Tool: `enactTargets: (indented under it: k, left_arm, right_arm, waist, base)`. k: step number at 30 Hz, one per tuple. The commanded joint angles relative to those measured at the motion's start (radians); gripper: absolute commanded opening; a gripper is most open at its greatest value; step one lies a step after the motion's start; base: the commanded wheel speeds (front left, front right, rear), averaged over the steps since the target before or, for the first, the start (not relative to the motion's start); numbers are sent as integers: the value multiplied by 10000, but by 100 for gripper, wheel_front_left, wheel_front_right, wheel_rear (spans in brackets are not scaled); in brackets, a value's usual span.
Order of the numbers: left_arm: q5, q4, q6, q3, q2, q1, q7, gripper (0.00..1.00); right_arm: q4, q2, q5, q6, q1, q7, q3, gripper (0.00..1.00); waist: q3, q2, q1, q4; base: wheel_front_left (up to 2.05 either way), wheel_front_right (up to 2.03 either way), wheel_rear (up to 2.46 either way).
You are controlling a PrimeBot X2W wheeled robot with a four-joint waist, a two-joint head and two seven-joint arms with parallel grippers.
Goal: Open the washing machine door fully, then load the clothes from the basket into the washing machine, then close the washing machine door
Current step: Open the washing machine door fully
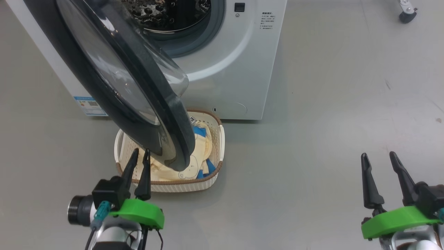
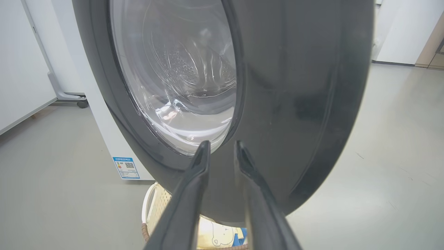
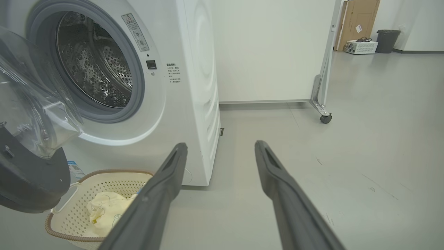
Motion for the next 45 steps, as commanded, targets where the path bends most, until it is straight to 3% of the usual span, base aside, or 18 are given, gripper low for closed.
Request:
enactTargets:
  k: [1, 4, 17, 24, 31, 37, 41, 45]
  left_arm:
    - [3, -247, 1, 380, 159, -355, -69, 22]
    - [20, -223, 6, 395, 165, -406, -69, 0]
    - [102, -339, 84, 536, 367, -768, -69, 0]
    - [362, -1132, 625, 896, 776, -1336, -44, 0]
    - [812, -3192, 1134, 1040, 1118, -2140, 309, 0]
    - [939, -4597, 759, 221, 898, -2875, 899, 0]
    - [633, -4949, 280, -615, 595, -3017, 1535, 0]
    - [259, -5190, 87, -1347, 363, -2919, 2012, 0]
  right_arm:
    - [-289, -97, 23, -29, -189, -6, 228, 100]
    - [-286, -97, 39, -29, -202, -9, 232, 100]
    - [-183, -97, 158, -29, -264, -52, 243, 100]
    - [-102, -97, 209, -29, -237, -58, 209, 100]
    - [-55, -97, 218, -29, -126, -57, 159, 100]
    - [-47, -97, 216, -29, -14, -27, 181, 100]
    - [-79, -97, 241, -29, 37, -18, 229, 100]
    - [-93, -97, 265, -29, 108, -21, 247, 100]
  waist:
    - [12, 0, -1, -3]
    - [37, 0, -1, -3]
    - [69, 0, -1, 11]
    - [-49, 0, -1, 57]
    - [-248, 0, -1, 87]
    - [-440, 0, -1, 24]
    - [-501, 0, -1, -96]
    - [-498, 0, -1, -206]
  base:
    - [0, 0, 0]
    - [0, 0, 0]
    - [0, 0, 0]
    - [0, 0, 0]
    - [0, 0, 0]
    - [0, 0, 0]
    - [0, 0, 0]
    - [0, 0, 0]
